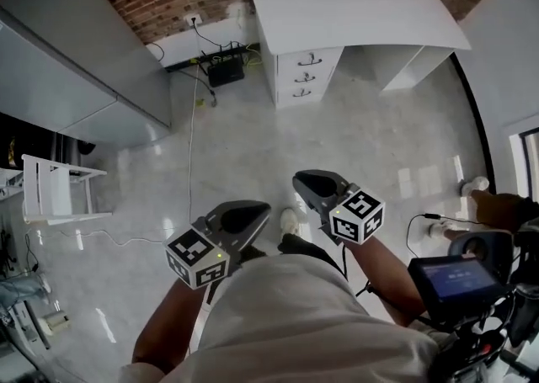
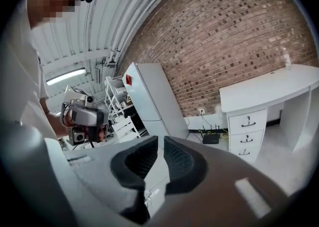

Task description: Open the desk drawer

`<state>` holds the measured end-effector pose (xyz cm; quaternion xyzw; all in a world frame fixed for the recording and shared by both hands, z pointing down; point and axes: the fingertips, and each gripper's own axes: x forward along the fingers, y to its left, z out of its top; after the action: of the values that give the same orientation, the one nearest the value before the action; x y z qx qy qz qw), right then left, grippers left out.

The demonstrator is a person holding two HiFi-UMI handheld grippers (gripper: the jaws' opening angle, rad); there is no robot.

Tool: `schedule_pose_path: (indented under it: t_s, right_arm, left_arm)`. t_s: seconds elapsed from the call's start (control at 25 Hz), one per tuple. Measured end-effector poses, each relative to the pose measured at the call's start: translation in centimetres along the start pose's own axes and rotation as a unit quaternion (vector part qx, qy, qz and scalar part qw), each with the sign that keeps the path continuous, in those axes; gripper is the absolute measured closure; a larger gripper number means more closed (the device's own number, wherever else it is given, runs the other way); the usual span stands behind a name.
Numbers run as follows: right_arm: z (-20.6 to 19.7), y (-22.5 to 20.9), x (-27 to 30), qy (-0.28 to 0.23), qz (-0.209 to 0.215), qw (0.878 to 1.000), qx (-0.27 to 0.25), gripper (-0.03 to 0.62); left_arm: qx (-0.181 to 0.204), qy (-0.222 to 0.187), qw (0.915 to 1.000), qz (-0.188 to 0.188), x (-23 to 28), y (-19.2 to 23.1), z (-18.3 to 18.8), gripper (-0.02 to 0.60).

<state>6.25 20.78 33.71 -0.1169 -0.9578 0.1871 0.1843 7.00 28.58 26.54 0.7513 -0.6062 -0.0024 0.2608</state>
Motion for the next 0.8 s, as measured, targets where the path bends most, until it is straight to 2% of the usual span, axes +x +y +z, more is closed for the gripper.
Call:
schedule_pose_path:
  t_s: [0.24, 0.44, 0.64, 0.8]
  right_arm:
    - [1.9, -6.9, 4.9, 0.001, -0.023, 0.999, 0.026, 0.568]
    - [3.3, -12.4, 10.1, -0.013, -0.074, 0.995, 0.069, 0.568]
    - [5.0, -18.4, 13.8, -0.053, -0.15, 0.981, 0.111, 0.568]
    - [4.8, -23.8, 16.2, -0.101, -0.185, 0.96, 0.185, 0.568]
  left_arm:
    - [0.018, 0.013, 0.9996, -0.016, 3.4, 7.1, 3.6, 0.575]
    - [0.041, 0.045, 0.9952, -0.076, 5.5, 13.2, 5.6, 0.575]
    - [0.086, 0.093, 0.9818, -0.141, 6.9, 18.5, 7.6, 0.563]
    - [0.118, 0.141, 0.9646, -0.189, 8.8, 22.2, 8.0, 0.56]
